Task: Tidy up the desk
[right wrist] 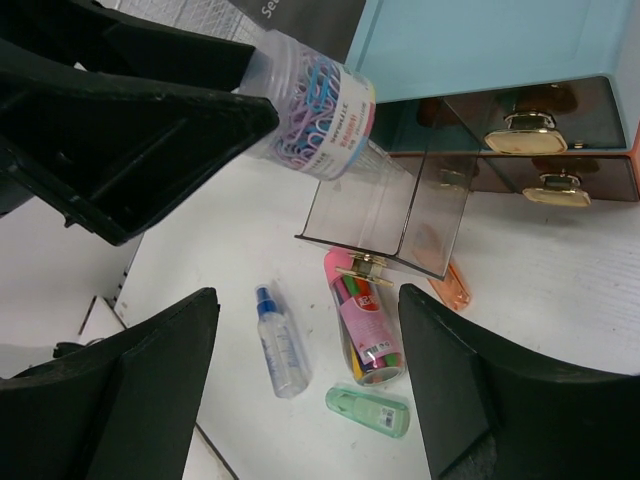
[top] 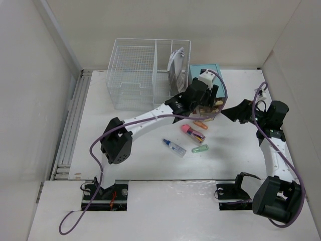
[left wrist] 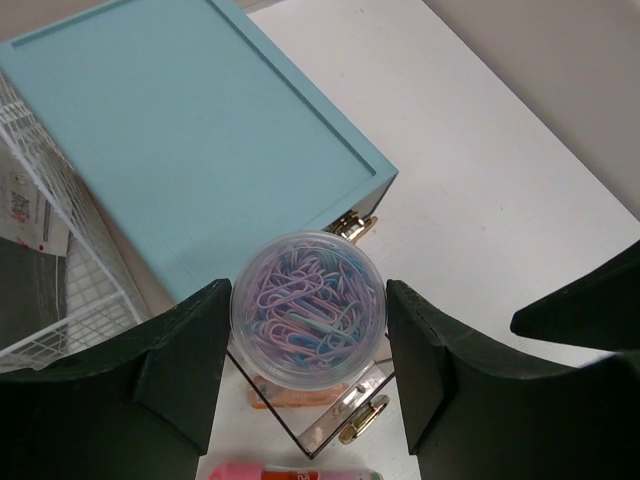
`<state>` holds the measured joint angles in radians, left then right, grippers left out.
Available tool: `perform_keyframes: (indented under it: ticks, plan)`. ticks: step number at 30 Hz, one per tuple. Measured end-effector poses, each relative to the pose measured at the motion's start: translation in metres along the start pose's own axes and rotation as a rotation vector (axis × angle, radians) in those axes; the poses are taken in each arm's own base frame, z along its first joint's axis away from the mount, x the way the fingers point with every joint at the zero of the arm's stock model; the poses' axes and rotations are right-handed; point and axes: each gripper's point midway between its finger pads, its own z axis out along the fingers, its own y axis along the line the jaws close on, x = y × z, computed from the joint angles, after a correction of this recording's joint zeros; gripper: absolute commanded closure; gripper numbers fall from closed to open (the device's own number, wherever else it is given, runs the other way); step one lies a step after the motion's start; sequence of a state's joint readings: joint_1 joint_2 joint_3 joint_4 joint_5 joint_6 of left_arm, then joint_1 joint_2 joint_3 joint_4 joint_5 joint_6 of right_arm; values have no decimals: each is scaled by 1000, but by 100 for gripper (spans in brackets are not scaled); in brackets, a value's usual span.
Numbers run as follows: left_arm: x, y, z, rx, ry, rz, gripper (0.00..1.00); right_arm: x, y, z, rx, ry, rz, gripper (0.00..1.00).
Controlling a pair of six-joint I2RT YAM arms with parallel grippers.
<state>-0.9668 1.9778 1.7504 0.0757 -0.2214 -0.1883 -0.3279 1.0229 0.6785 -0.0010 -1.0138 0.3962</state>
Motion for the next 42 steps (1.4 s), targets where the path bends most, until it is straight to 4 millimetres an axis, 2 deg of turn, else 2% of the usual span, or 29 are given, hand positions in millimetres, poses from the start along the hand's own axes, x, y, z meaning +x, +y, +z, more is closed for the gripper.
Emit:
perform_keyframes:
  ticks: [7,13,17,19,22,24,26,28,30,32,35,37,38,39,42]
  plan:
    - [12,-4,0,29,37,7,100,-4,-5,-4,17,-16,4,22]
    - [35,0,-1,27,98,21,100,-5,-9,-4,25,-18,12,22]
    - [41,1,-2,26,115,25,100,-7,-12,-6,36,-27,16,22]
    - [42,1,-2,27,120,26,87,-7,-15,-7,43,-30,21,21]
    - [43,1,-2,27,121,27,46,-8,-18,-7,50,-30,27,21]
    - [43,1,-2,27,121,28,41,-8,-19,-7,53,-31,30,21]
    - [43,2,-1,26,122,30,31,-8,-20,-8,58,-33,33,21]
    - [44,2,-1,25,123,32,31,-8,-21,-8,61,-34,34,21]
    - [44,2,-1,25,123,35,25,-8,-22,-7,62,-32,37,21]
    - [43,2,-1,23,122,35,24,-7,-23,-7,65,-31,41,21]
    - [43,3,-1,19,121,41,24,-8,-24,-7,69,-33,41,21]
    - [43,5,0,8,117,44,31,-8,-26,-7,81,-38,41,21]
    - [43,6,-1,3,115,45,37,-9,-29,-7,94,-43,41,25]
    - [42,7,-2,-5,110,45,53,-10,-32,-7,110,-48,44,26]
    - [50,8,-16,-15,112,47,83,-10,-46,-2,144,-40,75,30]
